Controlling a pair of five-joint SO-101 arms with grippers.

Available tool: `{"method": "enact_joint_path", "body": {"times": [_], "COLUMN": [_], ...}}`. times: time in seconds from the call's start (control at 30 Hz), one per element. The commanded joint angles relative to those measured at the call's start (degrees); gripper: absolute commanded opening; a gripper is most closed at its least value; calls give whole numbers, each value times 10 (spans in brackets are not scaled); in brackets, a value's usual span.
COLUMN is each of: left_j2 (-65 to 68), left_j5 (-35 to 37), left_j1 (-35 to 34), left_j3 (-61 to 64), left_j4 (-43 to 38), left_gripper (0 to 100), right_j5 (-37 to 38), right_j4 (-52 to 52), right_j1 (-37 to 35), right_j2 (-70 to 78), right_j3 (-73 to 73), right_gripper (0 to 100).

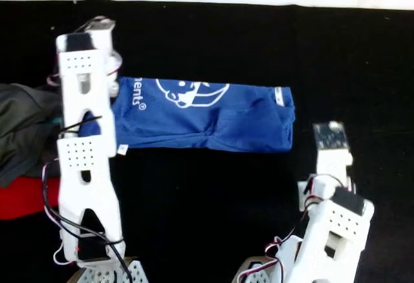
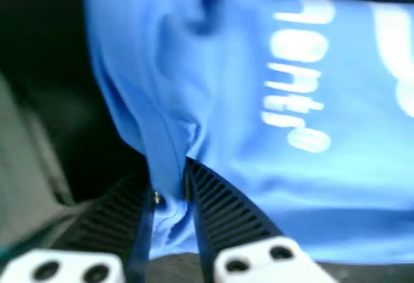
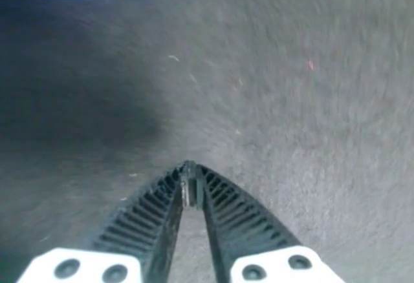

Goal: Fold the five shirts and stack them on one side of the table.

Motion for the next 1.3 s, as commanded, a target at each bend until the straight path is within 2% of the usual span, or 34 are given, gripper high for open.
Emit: {"method": "enact_joint_path", "body": {"times": [0.0, 0.2, 0.33, 0.4, 0.5, 0.67, 0.87, 0.93, 1.03, 1.1, 1.27], "left_j2": [-130, -238, -241, -240, -224, -143, -100, -102, -112, -119, -119], "left_j5": [18, 18, 18, 18, 18, 18, 18, 40, 114, 142, 144], "left_j1": [86, 257, 355, 394, 436, 460, 475, 475, 464, 450, 403], "left_j3": [44, 95, 67, 73, 109, 130, 129, 128, 87, 52, 6], "left_j4": [7, 4, -31, -73, -178, -316, -393, -391, -360, -323, -222], "left_gripper": [9, 9, 9, 9, 9, 9, 32, 95, 165, 165, 120], "right_j5": [7, 7, 6, -7, -26, -29, -29, -29, -29, -29, -29], "right_j4": [-87, -196, -205, -205, -206, -206, -212, -212, -212, -212, -212], "right_j1": [41, 44, 46, 46, 47, 47, 47, 47, 47, 47, 47], "right_j2": [-10, -13, -13, -13, -14, -14, -14, -14, -14, -14, -14], "right_j3": [69, 177, 189, 189, 189, 189, 190, 190, 191, 191, 191], "right_gripper": [6, 6, 6, 6, 6, 6, 6, 6, 6, 6, 6]}}
